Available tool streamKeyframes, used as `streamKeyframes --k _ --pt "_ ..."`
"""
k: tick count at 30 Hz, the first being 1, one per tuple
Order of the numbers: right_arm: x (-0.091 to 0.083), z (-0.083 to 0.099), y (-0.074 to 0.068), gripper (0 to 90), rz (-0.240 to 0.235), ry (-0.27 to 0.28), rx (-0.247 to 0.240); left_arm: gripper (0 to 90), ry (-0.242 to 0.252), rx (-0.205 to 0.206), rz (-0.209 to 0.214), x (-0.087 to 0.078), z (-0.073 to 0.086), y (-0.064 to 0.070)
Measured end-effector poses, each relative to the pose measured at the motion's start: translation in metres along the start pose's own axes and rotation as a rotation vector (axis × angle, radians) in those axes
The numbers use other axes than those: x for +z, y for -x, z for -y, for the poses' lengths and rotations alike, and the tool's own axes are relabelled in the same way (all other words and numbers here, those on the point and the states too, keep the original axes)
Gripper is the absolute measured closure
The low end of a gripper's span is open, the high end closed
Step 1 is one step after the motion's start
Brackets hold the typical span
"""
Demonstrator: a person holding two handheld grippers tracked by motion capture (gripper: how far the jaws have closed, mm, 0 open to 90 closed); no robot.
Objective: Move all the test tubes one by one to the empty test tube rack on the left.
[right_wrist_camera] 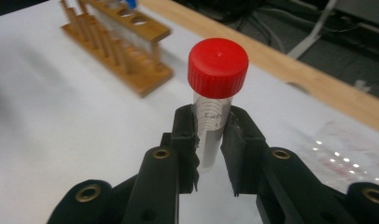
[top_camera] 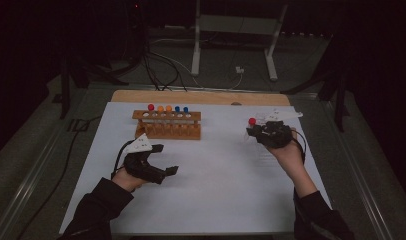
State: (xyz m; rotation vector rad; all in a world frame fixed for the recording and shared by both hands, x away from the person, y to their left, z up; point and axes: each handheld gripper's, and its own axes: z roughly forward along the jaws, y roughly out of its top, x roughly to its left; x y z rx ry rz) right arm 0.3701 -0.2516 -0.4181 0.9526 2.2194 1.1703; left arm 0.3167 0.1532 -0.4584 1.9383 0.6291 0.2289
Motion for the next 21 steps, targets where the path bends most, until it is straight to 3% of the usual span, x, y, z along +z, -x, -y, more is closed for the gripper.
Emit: streamKeyframes --k 8,15,21 --pt "0.004 0.011 -0.034 74.8 -0.063 0.001 -0.029 2.1 -0.007 0.031 0.032 0.020 -0.019 0.007" --pt "0.009 0.020 -0.052 74.7 -0.099 -0.025 -0.029 3.3 -0.022 0.075 0.054 0.043 -0.038 0.020" --pt "0.010 0.022 -0.063 74.7 -0.125 -0.023 -0.044 5.2 -0.005 0.098 0.083 0.059 -0.057 0.032"
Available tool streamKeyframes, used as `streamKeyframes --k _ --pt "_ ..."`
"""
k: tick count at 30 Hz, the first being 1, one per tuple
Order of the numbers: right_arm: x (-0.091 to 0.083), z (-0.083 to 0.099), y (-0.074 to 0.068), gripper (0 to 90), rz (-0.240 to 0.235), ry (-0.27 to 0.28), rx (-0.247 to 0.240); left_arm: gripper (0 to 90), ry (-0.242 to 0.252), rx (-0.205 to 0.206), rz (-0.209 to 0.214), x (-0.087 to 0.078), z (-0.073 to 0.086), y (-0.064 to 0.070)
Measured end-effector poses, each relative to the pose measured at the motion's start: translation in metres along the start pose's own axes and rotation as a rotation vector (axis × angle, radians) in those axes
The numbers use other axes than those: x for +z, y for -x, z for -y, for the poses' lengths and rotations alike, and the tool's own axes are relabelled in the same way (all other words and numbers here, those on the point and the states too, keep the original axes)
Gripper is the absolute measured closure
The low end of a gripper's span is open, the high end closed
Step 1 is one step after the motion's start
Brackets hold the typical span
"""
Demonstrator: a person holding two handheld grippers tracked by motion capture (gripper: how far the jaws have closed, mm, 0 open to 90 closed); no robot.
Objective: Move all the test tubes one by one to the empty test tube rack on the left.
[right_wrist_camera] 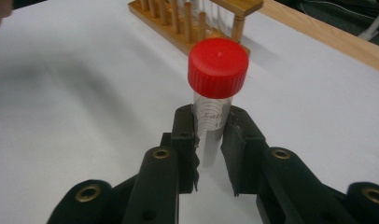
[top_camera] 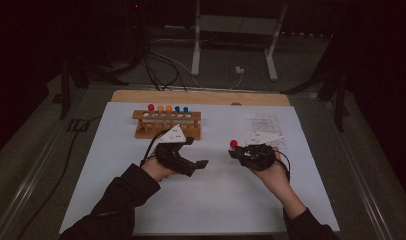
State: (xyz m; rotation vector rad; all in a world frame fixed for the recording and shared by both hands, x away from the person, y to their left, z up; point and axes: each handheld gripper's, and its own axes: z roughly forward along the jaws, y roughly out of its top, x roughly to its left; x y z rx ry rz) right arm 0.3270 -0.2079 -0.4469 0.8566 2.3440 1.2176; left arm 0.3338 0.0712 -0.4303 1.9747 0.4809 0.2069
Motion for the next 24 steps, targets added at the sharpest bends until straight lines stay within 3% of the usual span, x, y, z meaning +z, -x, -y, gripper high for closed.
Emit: streamKeyframes --k 4,7,14,24 --pt "0.000 -0.002 -0.006 74.7 -0.018 0.006 -0.011 8.7 0.011 0.018 0.018 0.010 -0.013 0.004" --pt "0.000 -0.003 -0.010 74.7 -0.028 0.011 -0.013 16.7 0.022 0.033 0.025 0.017 -0.021 0.007" --pt "0.002 -0.002 -0.013 74.7 -0.043 0.009 -0.016 24.9 0.005 0.041 0.014 0.037 -0.027 0.008" --pt "0.002 -0.002 -0.013 74.7 -0.041 0.006 -0.024 56.6 -0.001 0.069 0.037 0.056 -0.033 0.010"
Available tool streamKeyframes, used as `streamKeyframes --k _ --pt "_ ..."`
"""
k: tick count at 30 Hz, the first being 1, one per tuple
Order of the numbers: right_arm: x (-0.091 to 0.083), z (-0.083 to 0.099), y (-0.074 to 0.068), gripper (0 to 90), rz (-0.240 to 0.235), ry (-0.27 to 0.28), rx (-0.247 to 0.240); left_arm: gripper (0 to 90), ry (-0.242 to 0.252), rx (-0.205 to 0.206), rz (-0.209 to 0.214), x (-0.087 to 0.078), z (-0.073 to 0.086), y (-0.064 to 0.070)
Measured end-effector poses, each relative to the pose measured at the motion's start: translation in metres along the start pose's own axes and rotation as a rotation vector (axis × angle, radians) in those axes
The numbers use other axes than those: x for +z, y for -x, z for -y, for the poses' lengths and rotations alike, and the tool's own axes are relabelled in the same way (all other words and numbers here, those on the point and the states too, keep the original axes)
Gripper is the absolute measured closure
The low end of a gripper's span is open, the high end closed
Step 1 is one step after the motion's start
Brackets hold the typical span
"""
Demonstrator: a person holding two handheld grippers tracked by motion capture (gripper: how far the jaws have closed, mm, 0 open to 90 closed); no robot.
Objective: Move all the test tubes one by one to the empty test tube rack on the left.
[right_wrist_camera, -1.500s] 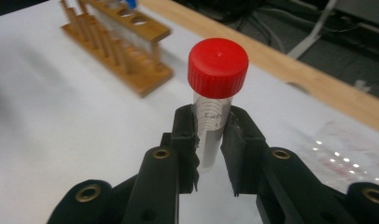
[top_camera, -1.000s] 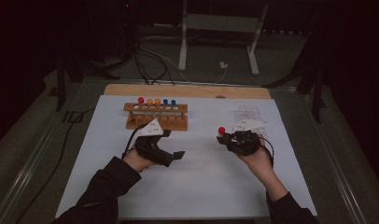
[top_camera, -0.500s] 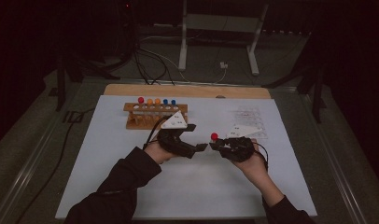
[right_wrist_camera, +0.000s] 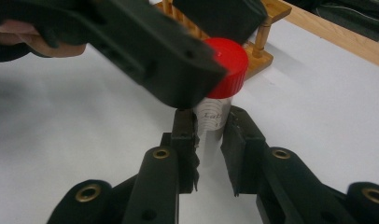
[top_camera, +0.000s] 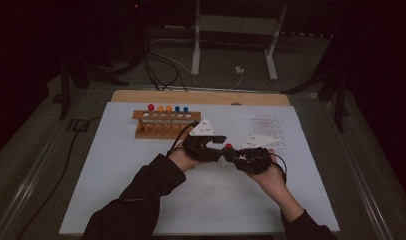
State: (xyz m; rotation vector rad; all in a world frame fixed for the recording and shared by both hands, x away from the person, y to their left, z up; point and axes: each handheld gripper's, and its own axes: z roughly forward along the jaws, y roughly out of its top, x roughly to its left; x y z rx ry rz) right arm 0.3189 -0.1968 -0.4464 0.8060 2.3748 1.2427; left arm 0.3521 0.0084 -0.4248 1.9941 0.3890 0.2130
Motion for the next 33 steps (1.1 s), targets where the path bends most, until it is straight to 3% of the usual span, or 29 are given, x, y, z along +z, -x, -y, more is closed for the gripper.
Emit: streamKeyframes --k 4,10,15,17,22,25,33 --pt "0.000 0.000 0.001 74.6 0.003 0.000 0.007 69.6 -0.013 0.021 0.021 0.004 -0.001 0.002" --pt "-0.001 0.000 0.002 73.2 0.000 0.014 0.013 71.7 0.000 0.041 0.002 0.001 -0.001 0.002" --pt "-0.002 0.001 0.003 57.8 -0.017 0.026 0.017 71.8 0.004 0.047 -0.036 -0.010 -0.002 -0.001" --pt "-0.002 0.002 0.003 51.9 -0.011 0.026 0.018 71.8 0.021 0.022 -0.039 -0.017 -0.001 -0.004" --pt "-0.002 0.001 0.001 33.2 -0.002 0.027 0.029 71.8 0.021 0.014 -0.075 -0.036 0.003 -0.010" --pt "-0.001 0.001 0.001 20.7 0.003 0.029 0.039 71.8 0.023 0.006 -0.102 -0.049 0.006 -0.013" --pt "0.001 0.001 0.001 0.5 0.010 0.012 0.069 71.8 0.018 0.002 -0.188 -0.089 0.009 -0.022"
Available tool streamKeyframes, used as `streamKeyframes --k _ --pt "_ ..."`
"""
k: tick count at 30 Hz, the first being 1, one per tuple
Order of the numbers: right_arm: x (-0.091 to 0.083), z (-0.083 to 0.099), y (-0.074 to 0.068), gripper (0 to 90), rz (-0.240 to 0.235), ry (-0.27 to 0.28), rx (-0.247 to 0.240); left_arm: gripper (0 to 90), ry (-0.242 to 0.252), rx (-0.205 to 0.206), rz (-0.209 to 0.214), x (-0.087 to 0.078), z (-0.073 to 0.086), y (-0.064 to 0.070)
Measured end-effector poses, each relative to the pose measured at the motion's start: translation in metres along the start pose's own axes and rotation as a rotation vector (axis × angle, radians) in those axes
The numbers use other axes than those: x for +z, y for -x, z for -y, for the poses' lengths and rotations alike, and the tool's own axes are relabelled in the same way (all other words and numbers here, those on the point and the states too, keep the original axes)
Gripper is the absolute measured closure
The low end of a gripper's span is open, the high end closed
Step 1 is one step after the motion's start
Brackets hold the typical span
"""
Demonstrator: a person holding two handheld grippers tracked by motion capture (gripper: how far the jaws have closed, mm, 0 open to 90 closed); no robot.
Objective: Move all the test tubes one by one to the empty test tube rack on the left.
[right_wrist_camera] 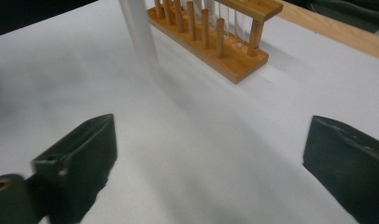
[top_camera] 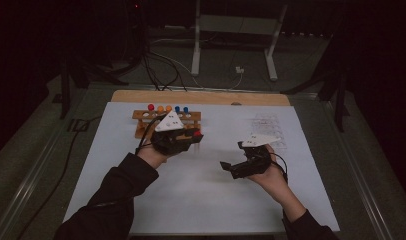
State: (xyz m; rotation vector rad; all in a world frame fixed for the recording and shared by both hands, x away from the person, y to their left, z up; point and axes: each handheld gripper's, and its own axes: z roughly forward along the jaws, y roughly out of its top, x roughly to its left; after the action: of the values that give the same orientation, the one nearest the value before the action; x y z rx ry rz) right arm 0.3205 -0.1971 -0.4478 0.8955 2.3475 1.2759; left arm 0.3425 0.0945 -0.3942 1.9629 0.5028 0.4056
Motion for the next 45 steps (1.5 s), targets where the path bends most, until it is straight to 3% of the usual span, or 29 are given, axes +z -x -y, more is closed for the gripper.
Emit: streamKeyframes --k 13,20,26,35,41,45 --pt "-0.005 0.001 0.000 0.0 -0.023 0.029 0.006 71.9 -0.006 -0.036 -0.175 -0.064 0.015 -0.029" --pt "-0.006 -0.001 -0.001 0.0 -0.026 0.035 -0.007 71.8 0.008 -0.089 -0.305 -0.086 0.018 -0.060" --pt "-0.008 -0.002 -0.002 0.0 -0.033 0.042 -0.018 71.8 0.020 -0.118 -0.389 -0.083 0.018 -0.084" --pt "-0.009 0.000 0.002 0.0 -0.031 0.042 -0.011 71.8 0.024 -0.151 -0.487 -0.061 0.017 -0.116" --pt "-0.008 0.001 0.004 0.0 -0.032 0.040 -0.009 71.8 0.058 -0.192 -0.556 -0.052 0.019 -0.134" --pt "-0.007 0.002 0.005 0.0 -0.031 0.035 -0.006 71.7 0.055 -0.215 -0.568 -0.043 0.023 -0.142"
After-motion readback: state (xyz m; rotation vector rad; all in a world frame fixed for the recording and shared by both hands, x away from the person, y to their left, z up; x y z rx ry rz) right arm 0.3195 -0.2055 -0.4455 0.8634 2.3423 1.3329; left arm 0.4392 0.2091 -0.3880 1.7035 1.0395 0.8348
